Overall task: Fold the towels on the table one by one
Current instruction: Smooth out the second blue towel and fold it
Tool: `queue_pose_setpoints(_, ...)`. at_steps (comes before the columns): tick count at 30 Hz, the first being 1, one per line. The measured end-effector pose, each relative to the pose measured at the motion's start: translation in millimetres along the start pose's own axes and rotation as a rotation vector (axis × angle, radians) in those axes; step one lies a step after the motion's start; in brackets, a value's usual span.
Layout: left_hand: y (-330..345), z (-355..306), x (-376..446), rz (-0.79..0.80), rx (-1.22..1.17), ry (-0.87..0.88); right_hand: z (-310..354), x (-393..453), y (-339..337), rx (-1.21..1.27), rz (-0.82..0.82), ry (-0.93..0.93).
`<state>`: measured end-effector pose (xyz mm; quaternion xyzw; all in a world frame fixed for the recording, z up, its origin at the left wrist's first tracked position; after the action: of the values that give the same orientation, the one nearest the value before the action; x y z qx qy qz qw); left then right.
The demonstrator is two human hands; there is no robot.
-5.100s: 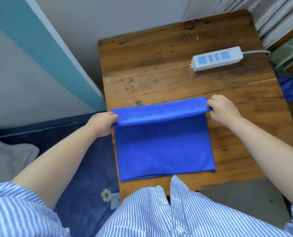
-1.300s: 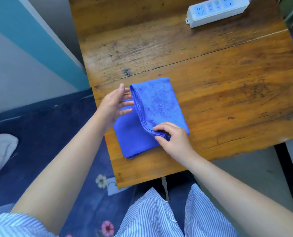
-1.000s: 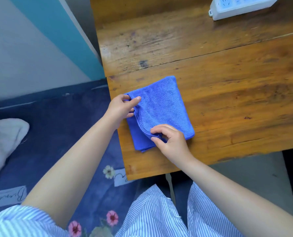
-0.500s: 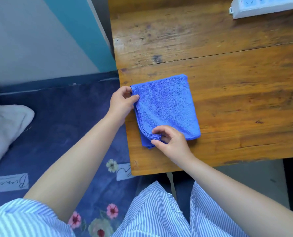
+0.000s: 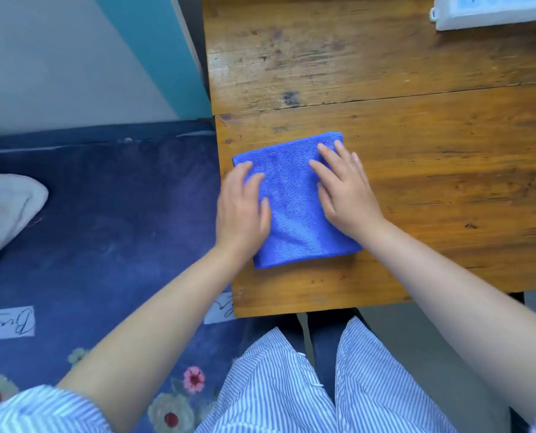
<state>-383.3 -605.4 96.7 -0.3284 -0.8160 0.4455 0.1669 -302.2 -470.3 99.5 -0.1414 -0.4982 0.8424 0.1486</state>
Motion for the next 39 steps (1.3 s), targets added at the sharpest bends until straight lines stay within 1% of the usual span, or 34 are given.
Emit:
queue_pose_setpoints(2, 21.2, -16.3, -12.7, 0.091, 0.146, 0.179, -13.3, 12.5, 15.0, -0.162, 0.168, -0.069)
queue_pose_setpoints(3, 31.1, -19.3, -16.9, 0.192, 0.212, 0.202, -20.1, 15.8, 20.9, -0.217, 0.218, -0.103)
queue_pose_setpoints(5, 49.2, -13.3, -26.1, 0.336, 0.279, 0.137, -32.9, 18.6, 25.7, -0.272, 0.260, -0.145)
queue_pose_setpoints(7, 52.5, -3.0, -31.8, 0.347, 0.273, 0.086, -45.3, 19.4, 23.0, -0.292, 0.272, -0.139)
queue_pose_setpoints(8, 52.0, 1.3, -32.8, 0.338, 0.281, 0.085, -51.9, 20.2, 20.6, -0.296, 0.273, -0.110)
queue_pose_setpoints(10, 51.8, 8.4, -33.6, 0.380, 0.282, 0.091, -64.5, 21.3, 15.2, -0.288, 0.248, -0.022)
queue_pose_setpoints(12, 50.0, 14.9, -32.6, 0.398, 0.280, 0.106, -70.9, 18.1, 7.0, -0.220, 0.187, 0.083)
queue_pose_setpoints(13, 48.6, 17.0, -32.7, 0.403, 0.285, 0.098, -70.4, 12.5, 2.3, -0.174, 0.143, 0.104)
queue_pose_setpoints(14, 48.2, 16.9, -34.2, 0.405, 0.292, 0.074, -67.4, 2.8, -3.2, -0.146, 0.101, 0.070)
queue_pose_setpoints(16, 42.7, 12.4, -37.8, 0.372, 0.294, 0.026, -54.6, -22.7, -9.8, -0.156, 0.036, -0.153)
queue_pose_setpoints(17, 38.5, 4.8, -42.3, 0.303, 0.303, 0.035, -48.9, -39.3, -11.7, -0.170, 0.036, -0.291)
queue_pose_setpoints(19, 33.0, -7.8, -54.4, 0.108, 0.277, 0.103, -40.6, -67.1, -11.5, -0.181, 0.116, -0.496)
queue_pose_setpoints(20, 31.7, -14.0, -61.9, 0.027, 0.244, 0.136, -39.5, -76.4, -10.4, -0.188, 0.178, -0.554)
queue_pose_setpoints(21, 32.3, -19.2, -69.1, -0.001, 0.220, 0.155, -40.1, -82.4, -8.3, -0.200, 0.237, -0.583)
queue_pose_setpoints(23, 36.7, -27.6, -79.8, 0.038, 0.203, 0.138, -43.5, -87.0, -4.3, -0.221, 0.303, -0.604)
queue_pose_setpoints(27, 45.8, -33.4, -87.9, 0.129, 0.250, 0.040, -41.7, -77.0, -2.6, -0.230, 0.261, -0.708)
queue_pose_setpoints(29, 44.1, -35.4, -87.0, 0.115, 0.240, -0.014, -38.4, -71.5, -2.3, -0.237, 0.252, -0.752)
queue_pose_setpoints(32, 42.0, -38.7, -85.6, 0.139, 0.216, -0.065, -33.7, -65.8, -5.2, -0.229, 0.281, -0.787)
queue_pose_setpoints(34, 39.0, -41.7, -88.5, 0.146, 0.232, -0.096, -30.8, -62.3, -13.0, -0.142, 0.319, -0.755)
queue_pose_setpoints(36, 41.2, -42.8, -90.6, 0.151, 0.254, -0.114, -32.7, -56.3, -20.5, -0.009, 0.382, -0.669)
queue_pose_setpoints(39, 35.2, -46.8, -97.9, 0.054, 0.312, -0.165, -26.4, -44.4, -39.7, 0.136, 0.434, -0.570)
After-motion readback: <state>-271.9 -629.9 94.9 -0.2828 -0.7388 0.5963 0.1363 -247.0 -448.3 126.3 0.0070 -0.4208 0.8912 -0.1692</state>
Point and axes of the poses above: each hand's wrist, its own x-axis towards the middle knuckle, its own y-axis out of the palm, z = x × y, the point moved 4 cm from there along x, towards the middle knuckle, and after that the axes turned 1 degree about x, right-handed, at the moved point
